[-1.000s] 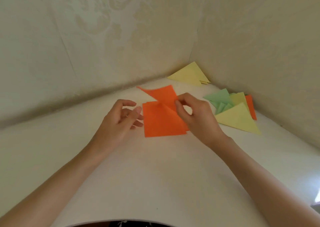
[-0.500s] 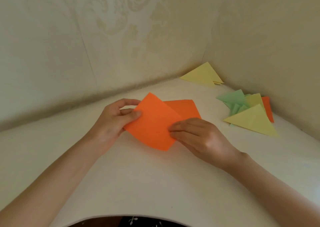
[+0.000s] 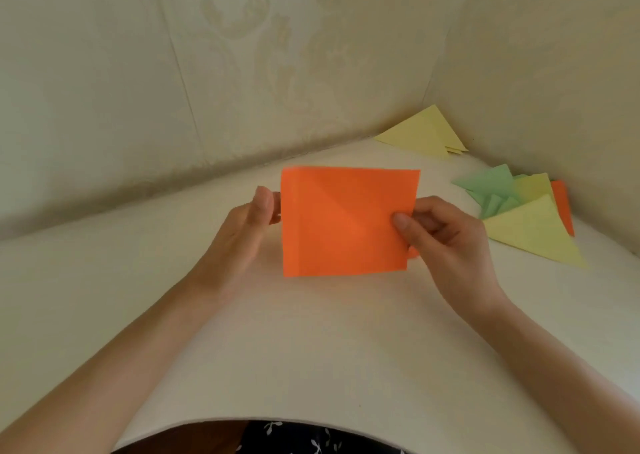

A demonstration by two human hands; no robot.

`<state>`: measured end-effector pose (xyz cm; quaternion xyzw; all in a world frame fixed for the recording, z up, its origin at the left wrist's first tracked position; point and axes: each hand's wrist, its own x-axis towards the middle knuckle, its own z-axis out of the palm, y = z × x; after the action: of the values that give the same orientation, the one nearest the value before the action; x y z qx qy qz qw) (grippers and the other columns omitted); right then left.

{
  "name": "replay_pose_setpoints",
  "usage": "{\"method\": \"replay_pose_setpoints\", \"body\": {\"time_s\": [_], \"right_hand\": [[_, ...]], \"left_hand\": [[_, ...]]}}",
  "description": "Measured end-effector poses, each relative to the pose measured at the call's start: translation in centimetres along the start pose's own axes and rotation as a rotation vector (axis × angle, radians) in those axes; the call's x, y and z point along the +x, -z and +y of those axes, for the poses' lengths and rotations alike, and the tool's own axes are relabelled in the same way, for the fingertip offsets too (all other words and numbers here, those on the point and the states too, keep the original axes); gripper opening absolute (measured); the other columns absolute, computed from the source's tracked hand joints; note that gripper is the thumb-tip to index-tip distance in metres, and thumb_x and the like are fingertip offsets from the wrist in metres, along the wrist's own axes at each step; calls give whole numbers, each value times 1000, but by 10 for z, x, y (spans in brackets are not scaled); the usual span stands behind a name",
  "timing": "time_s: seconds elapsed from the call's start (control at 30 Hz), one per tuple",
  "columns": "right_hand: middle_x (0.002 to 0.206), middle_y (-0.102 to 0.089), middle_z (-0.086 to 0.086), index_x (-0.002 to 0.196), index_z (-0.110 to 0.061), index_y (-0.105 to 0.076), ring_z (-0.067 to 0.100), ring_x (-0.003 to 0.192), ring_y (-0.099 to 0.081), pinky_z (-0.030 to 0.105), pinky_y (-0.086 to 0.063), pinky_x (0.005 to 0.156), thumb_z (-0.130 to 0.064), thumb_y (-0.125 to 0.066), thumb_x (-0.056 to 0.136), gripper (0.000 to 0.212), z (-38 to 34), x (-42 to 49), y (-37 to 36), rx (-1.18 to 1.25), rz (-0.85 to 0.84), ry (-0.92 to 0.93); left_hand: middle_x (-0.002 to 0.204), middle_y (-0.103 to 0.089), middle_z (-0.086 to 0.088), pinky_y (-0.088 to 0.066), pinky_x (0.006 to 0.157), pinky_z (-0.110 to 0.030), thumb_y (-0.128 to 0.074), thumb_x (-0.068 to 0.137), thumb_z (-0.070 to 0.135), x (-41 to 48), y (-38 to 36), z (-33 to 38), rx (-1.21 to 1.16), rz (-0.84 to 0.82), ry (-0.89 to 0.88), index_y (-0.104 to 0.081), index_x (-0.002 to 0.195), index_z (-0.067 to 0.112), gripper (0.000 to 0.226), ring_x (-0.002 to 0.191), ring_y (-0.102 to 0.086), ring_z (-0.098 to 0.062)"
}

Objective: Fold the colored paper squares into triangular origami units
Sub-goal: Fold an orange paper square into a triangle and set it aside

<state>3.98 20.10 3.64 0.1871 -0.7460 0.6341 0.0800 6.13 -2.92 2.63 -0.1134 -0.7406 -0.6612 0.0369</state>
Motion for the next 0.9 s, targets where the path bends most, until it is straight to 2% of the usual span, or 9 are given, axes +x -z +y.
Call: {"method": "replay_pose_setpoints", "body": {"time_s": [0.07,0.13,0.27,0.33,0.43,0.53,0.63,0.77,0.9], "right_hand": [[58,-59,-2,81,-10,-61,7,53,-52,17,-46,52,-7,-57,88,9,-6,1,-3,96,4,-70],[62,-61,6,82,-12,-63,13,54,-52,21,-47,52,-15,-59,84,6,-7,1,-3,124,-32,-127],[71,-68,-3,102,-19,-60,12,61,-60,26,-50,61,-5,-60,89,19,7,2,0,-8,36,-152],[103,-66,-6,117,-22,-52,10,91,-61,26,-48,81,2,-51,89,37,13,3,4,-358,55,94],[139,-45,2,133,-13,-44,19,130,-39,31,-31,109,11,-35,75,64,25,5,11,-736,-236,513],[143,-45,1,130,-22,-51,26,138,-29,50,-25,110,-8,-39,89,45,33,10,12,-835,-475,586],[126,-61,1,117,-16,-65,22,128,-44,47,-28,106,-30,-36,99,37,34,9,17,-857,-561,617],[103,-70,9,96,-6,-71,27,101,-65,44,-44,92,-21,-43,96,32,24,2,15,-1033,-428,783],[72,-65,12,69,-6,-61,31,66,-63,40,-52,63,-11,-54,91,23,13,-11,-6,-1100,-303,815]], "left_hand": [[101,-69,-2,-46,86,-29,-55,68,79,2,-1,1,-74,4,10,-67,102,8,80,97,-62,-15],[95,-73,0,-51,74,-22,-75,72,47,1,-8,3,-161,59,100,-70,97,16,41,89,-68,-13],[82,-74,1,-55,62,-21,-64,82,17,2,-12,-4,-104,156,212,-68,96,14,15,74,-70,-12],[61,-67,3,-47,47,-19,-61,88,13,4,-9,-4,-75,198,257,-67,91,10,8,52,-61,-9],[50,-49,-1,-31,38,-15,-58,90,20,7,-1,-5,-28,91,341,-67,90,1,22,37,-39,-6],[53,-43,-8,-27,38,-14,-60,86,27,9,4,-4,37,-80,367,-66,92,-3,32,36,-34,-6],[56,-57,2,-37,43,-14,-63,86,22,11,-1,-6,145,-58,332,-67,91,12,12,43,-49,-4],[102,-61,14,-42,78,-12,-63,84,45,8,-1,-12,443,141,-26,-58,103,32,23,92,-58,4],[111,-59,15,-32,98,-20,-52,81,65,-3,-9,-1,603,-170,-439,-60,110,27,49,110,-50,1]]}}
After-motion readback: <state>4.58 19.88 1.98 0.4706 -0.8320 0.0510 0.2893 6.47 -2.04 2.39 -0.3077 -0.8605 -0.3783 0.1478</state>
